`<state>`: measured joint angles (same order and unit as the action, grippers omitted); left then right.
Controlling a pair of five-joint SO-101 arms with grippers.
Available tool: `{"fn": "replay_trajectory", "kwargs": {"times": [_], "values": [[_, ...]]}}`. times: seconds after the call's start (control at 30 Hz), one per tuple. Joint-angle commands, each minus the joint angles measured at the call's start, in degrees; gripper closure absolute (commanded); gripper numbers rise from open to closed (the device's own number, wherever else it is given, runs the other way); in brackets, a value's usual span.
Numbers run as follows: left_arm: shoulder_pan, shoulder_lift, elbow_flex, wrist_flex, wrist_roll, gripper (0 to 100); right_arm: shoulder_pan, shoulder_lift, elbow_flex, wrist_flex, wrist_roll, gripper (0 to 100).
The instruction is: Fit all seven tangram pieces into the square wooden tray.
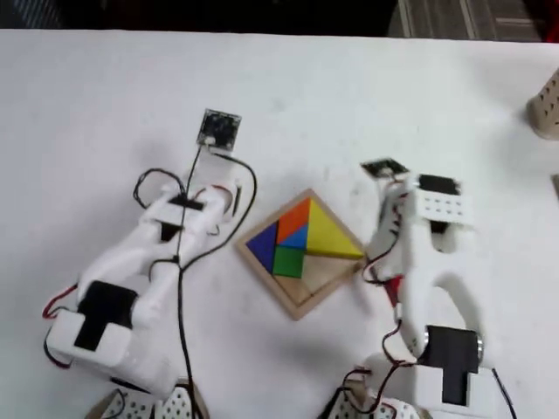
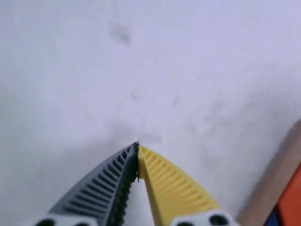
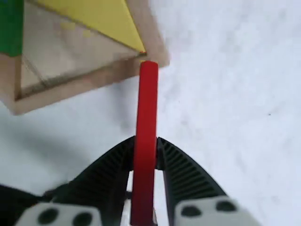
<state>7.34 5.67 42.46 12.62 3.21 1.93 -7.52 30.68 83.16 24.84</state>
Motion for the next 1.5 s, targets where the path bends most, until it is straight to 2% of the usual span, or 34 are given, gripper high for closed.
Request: {"fn": "replay_trajectory", "kwargs": {"times": [0.0,0.13,0.23,0.3,0.37,0.43,0.57,0.63,1.13,1.47], "values": [[-1.3,1.1,-6.9,7.2,1.6,98,-4.9,-1.0,-3.6,-5.1,-14.9,98.1],[-1.3,1.2,-6.9,7.5,1.6,98,-9.7,-0.9,-3.7,-10.5,-27.5,98.1],[-1.4,1.2,-6.9,7.6,1.6,98,-13.2,1.3,-3.4,-12.7,-29.5,98.1],[-1.4,1.2,-6.9,7.6,1.6,98,-13.6,4.8,-3.7,-15.0,-28.2,98.1],[-1.4,1.1,-6.4,7.3,1.6,98,-13.3,8.8,-4.7,-16.8,-23.7,97.0],[-1.4,1.1,-6.3,7.2,1.5,98,-12.4,12.6,-6.6,-16.4,-19.9,92.2],[-1.4,1.1,-6.6,7.2,1.5,98,-11.3,17.5,-13.3,-9.4,-18.9,80.7],[-1.3,1.1,-6.7,7.2,1.5,98,-11.7,18.2,-16.0,-5.2,-18.9,78.3],[-1.3,1.1,-6.8,7.2,1.5,98,-20.3,11.6,-18.5,4.2,-19.3,78.3],[-1.3,1.1,-6.7,7.2,1.5,98,-20.2,11.1,-19.9,5.2,-18.7,78.3]]}}
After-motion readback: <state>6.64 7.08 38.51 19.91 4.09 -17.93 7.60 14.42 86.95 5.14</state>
